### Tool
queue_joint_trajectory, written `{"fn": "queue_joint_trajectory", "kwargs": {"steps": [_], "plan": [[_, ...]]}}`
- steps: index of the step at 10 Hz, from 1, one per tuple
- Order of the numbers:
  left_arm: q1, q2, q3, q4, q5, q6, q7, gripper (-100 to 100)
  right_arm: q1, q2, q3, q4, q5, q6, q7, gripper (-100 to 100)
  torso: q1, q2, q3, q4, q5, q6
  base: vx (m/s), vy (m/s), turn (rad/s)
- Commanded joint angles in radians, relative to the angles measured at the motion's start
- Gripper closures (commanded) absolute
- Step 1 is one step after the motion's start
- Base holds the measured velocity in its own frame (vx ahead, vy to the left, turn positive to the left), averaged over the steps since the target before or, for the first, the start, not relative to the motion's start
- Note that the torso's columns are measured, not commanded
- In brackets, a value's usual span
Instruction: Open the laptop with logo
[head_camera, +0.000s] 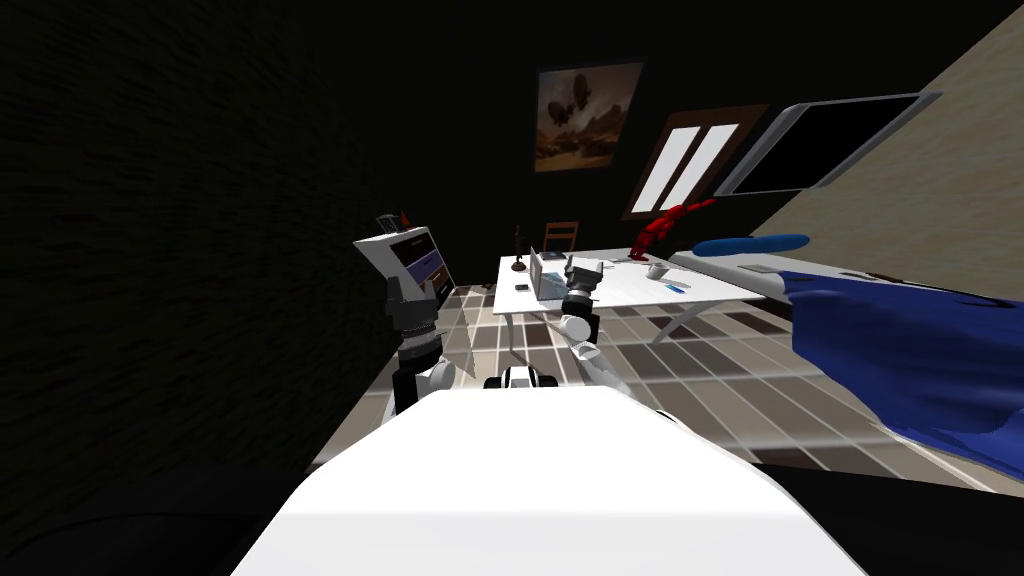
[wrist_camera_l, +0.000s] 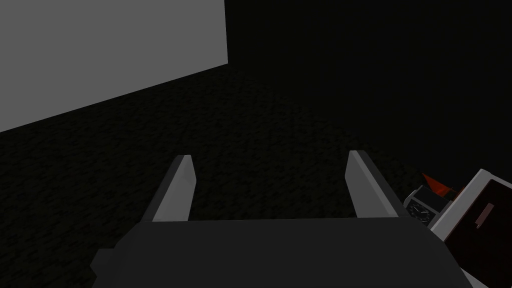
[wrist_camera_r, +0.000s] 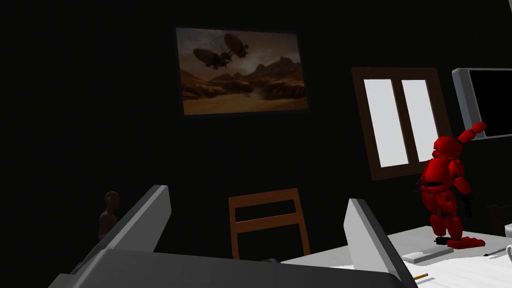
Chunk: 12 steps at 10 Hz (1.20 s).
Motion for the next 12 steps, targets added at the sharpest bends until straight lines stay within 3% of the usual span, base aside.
{"fn": "queue_joint_trajectory", "kwargs": {"steps": [1,3,12], "plan": [[0.0,0.0,0.0,0.0,0.0,0.0,0.0,0,-0.034,0.001,0.01,0.023,-0.079,-0.014,-0.012,-100,0.0,0.0,0.0,0.0,0.0,0.0,0.027,0.007,-0.006],[0.0,0.0,0.0,0.0,0.0,0.0,0.0,0,-0.034,0.001,0.01,0.023,-0.118,-0.014,-0.012,-100,0.0,0.001,0.0,0.0,0.0,0.0,0.016,0.004,0.0],[0.0,0.0,0.0,0.0,0.0,0.0,0.0,0,-0.131,0.016,0.033,0.106,-0.375,-0.058,-0.059,-100,0.0,0.001,0.0,0.0,0.0,0.0,0.023,0.006,-0.014]]}}
